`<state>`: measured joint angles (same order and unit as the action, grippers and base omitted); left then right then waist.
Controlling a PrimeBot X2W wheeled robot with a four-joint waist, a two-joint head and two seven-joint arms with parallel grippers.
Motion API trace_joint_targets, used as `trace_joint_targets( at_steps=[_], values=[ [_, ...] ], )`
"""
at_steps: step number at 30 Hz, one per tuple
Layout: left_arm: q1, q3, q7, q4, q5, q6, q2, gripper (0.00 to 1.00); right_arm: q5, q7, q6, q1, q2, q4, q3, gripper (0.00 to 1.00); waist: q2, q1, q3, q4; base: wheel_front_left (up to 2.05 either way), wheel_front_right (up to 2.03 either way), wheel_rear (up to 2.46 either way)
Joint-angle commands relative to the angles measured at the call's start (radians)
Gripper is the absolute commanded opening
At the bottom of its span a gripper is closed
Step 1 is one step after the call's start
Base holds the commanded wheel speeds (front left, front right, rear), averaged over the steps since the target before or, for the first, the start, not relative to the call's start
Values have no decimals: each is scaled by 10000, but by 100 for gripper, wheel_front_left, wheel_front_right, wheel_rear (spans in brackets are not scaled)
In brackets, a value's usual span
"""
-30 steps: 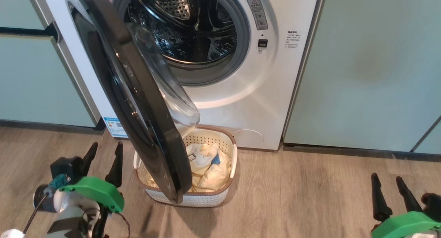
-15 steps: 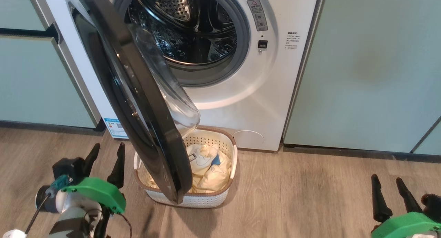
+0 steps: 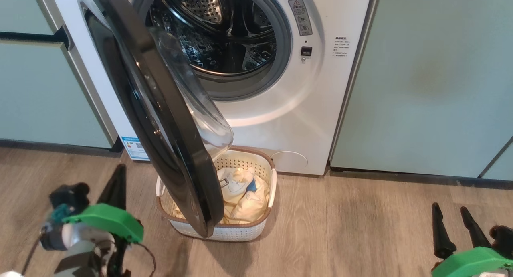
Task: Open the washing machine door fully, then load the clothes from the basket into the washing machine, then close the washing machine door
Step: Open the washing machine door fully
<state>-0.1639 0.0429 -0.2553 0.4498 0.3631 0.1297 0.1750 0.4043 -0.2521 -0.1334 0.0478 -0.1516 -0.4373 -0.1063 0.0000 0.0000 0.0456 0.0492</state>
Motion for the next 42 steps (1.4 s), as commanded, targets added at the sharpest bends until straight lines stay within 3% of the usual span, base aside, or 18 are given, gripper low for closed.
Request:
trace_joint_targets(
  at_steps=[1, 11, 20, 30, 42],
  values=[
    [-392, 582, -65, -431, 252, 10, 184, 0, -29, -97, 27, 355, -89, 304, -216, 100, 0, 0, -16, -3, 0, 0, 0],
    [-1137, 1936, -51, -1374, 1264, -177, 286, 0, 1, -97, 27, 366, -56, 289, -230, 100, 0, 0, 0, -45, 0, 0, 0],
    [-2402, 1904, 1057, -4345, 1802, -752, 226, 0, 10, -97, 27, 299, -25, 291, -187, 100, 0, 0, 36, -220, 0, 0, 0],
    [-3723, 50, 2796, -7142, 1621, -1107, -337, 0, -18, -97, 27, 351, 72, 243, -191, 100, 0, 0, 87, -298, 0, 0, 0],
    [-3255, -3277, 3994, -8511, 1188, -1204, -1045, 0, 22, -97, 27, 308, 47, 251, -176, 100, 0, 0, 179, -273, 0, 0, 0]
  ],
)
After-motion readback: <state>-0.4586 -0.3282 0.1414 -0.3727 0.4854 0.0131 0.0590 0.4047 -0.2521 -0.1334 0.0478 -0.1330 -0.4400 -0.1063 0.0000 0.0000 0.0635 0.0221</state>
